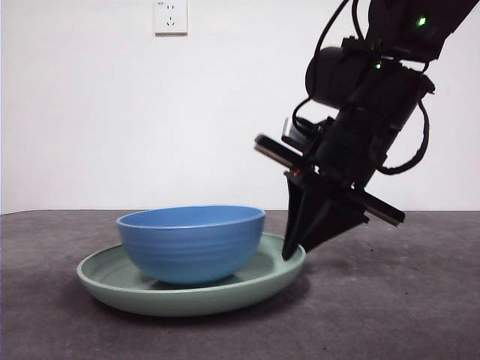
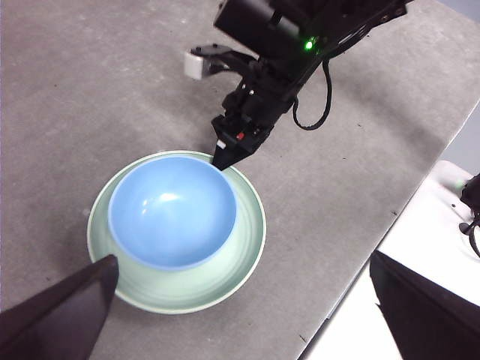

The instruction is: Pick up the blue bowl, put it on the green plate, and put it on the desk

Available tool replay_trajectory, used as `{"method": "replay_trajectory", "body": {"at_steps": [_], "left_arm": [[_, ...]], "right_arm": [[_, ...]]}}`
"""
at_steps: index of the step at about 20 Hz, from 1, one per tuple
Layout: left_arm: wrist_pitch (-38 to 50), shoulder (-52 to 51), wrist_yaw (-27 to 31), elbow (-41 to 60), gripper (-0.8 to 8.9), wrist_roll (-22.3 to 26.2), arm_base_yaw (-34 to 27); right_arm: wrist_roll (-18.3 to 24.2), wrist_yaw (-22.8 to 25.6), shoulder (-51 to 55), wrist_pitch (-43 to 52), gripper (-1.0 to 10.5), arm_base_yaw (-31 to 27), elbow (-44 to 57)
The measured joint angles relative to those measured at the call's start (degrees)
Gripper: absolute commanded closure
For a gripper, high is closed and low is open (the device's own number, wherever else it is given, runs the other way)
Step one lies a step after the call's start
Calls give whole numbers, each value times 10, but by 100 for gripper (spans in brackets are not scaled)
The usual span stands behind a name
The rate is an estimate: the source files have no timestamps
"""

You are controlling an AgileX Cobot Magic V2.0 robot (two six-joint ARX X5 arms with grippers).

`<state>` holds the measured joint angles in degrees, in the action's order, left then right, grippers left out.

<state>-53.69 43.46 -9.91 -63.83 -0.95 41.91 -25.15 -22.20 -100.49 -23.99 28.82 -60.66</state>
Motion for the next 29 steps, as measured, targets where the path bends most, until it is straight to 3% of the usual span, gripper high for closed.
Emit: {"method": "replay_trajectory", "body": {"at_steps": [5,6,8,10,13,19,29], "left_arm": [[-16,0,0,0,217,0,0],[-16,0,0,0,217,0,0],[-16,0,0,0,217,0,0],[-16,0,0,0,217,0,0],[-18,0,0,0,217,0,0],[-18,0,0,0,217,0,0],[-29,0,0,0,217,-30,0]], "right_arm": [[-2,12,-5,-3,929,0,0],[-1,12,-5,-3,891,0,0],[2,15,-5,-3,675,0,0],[2,25,-4,-5,551,-3,0],[8,58,20,-30,551,-7,-2],[60,235,129,-221,417,-8,-66],[88,238,438,-408,417,37,-72]]}}
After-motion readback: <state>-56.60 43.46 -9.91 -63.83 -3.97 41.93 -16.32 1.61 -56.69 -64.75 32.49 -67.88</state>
